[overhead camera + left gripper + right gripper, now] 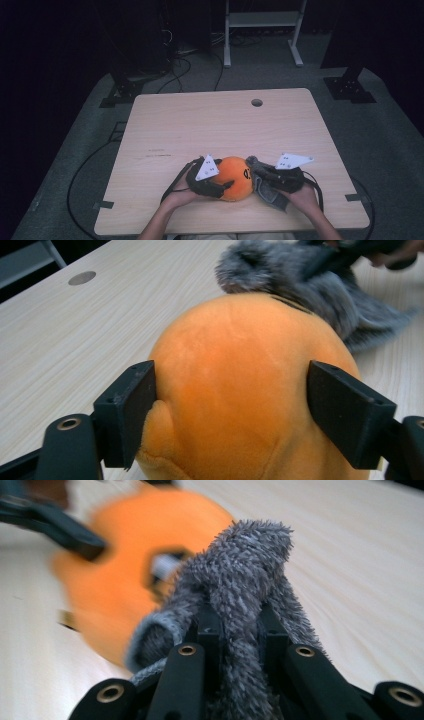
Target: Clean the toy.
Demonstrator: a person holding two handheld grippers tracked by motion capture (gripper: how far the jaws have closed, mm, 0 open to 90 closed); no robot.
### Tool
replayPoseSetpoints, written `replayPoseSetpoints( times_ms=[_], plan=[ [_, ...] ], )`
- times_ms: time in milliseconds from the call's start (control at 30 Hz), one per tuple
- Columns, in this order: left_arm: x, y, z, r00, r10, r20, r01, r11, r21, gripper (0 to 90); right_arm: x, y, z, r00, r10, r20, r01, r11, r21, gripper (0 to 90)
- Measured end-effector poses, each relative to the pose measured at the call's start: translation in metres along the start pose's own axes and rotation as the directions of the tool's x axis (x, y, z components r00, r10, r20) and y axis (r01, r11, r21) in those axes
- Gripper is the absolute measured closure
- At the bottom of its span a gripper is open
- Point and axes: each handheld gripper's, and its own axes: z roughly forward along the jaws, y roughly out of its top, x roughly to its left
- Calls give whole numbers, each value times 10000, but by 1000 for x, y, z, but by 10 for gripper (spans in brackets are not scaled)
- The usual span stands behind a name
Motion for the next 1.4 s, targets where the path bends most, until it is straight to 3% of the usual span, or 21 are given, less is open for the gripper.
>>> replayPoseSetpoints(
  times_ms=[33, 133, 167, 233, 267, 300, 367, 400, 433, 533, 567, 633, 700, 767, 900, 967, 1000, 1100, 1233, 1300, 1400],
  plan=[
    [-1, 0, 0, 10000, 66, 17, -66, 10000, -13, 224, -6, -2, -1, 9998, 142, 145, -146, 9995, 267, 767],
    [-3, 0, 0, 9998, 208, 55, -208, 9998, 34, 236, -8, -3, -5, 9994, 355, 37, -355, 9993, 110, 767],
    [-4, -1, 1, 9994, 311, 123, -312, 9995, 9, 239, -2, 4, -9, 9995, 185, -237, -195, 9988, -439, 767],
    [-4, -1, 1, 9992, 361, 167, -360, 9993, -34, 239, 3, 10, -10, 9993, 5, -374, -29, 9978, -657, 767],
    [-4, 0, 0, 9989, 401, 227, -400, 9992, -56, 235, 13, 18, -3, 9975, -466, -539, 432, 9971, -624, 767],
    [-1, 2, -5, 9985, 416, 363, -408, 9989, -209, 220, 16, 18, 0, 9972, -574, -483, 548, 9971, -530, 768],
    [6, 4, -11, 9990, -88, 444, 112, 9986, -526, 169, 19, 17, 2, 9969, -659, -427, 635, 9965, -542, 768],
    [8, 5, -12, 9992, -301, 262, 314, 9982, -504, 147, 19, 16, 1, 9970, -644, -431, 620, 9966, -549, 768],
    [10, 5, -10, 9990, -427, 136, 430, 9987, -278, 117, 19, 15, 0, 9970, -656, -415, 632, 9965, -553, 768],
    [10, 2, -3, 9970, -696, 351, 692, 9975, 138, 129, 16, 10, -2, 9975, -468, -536, 439, 9976, -543, 767],
    [8, -1, 1, 9966, -711, 426, 701, 9972, 242, 150, 7, 4, -2, 9980, -159, -605, 137, 9992, -374, 768],
    [5, -2, 1, 9971, -614, 441, 611, 9981, 91, 175, 3, 2, -3, 9986, 11, -526, -21, 9998, -196, 768],
    [1, -1, 0, 9988, -269, 400, 265, 9996, 108, 207, -10, -5, -6, 9978, 522, -413, -512, 9983, 266, 768],
    [-3, -1, 0, 9991, 124, 409, -125, 9999, 11, 223, -12, -4, -11, 9952, 730, -647, -728, 9973, 63, 767],
    [-13, 2, 3, 9943, 914, 546, -900, 9956, -272, 244, 5, 22, -16, 9916, 83, -1288, -217, 9945, -1025, 768],
    [-18, 4, 2, 9892, 1342, 582, -1330, 9908, -234, 244, 17, 32, -9, 9898, -434, -1353, 307, 9950, -946, 767],
    [-18, 3, 1, 9885, 1388, 598, -1381, 9903, -159, 244, 21, 33, -4, 9908, -602, -1215, 517, 9961, -722, 768],
    [-15, 1, 0, 9894, 1265, 713, -1250, 9919, -242, 250, 19, 30, 1, 9910, -463, -1253, 380, 9970, -682, 770],
    [-15, 1, 1, 9899, 1228, 704, -1209, 9922, -308, 250, -4, 12, -3, 9957, 380, -845, -406, 9987, -293, 771],
    [-17, 2, 1, 9889, 1315, 696, -1297, 9911, -298, 250, -9, 8, -8, 9974, 458, -561, -462, 9989, -66, 770],
    [-17, 2, 1, 9883, 1352, 705, -1331, 9905, -332, 247, -3, 13, -14, 9954, 202, -940, -278, 9964, -805, 769]
  ],
)
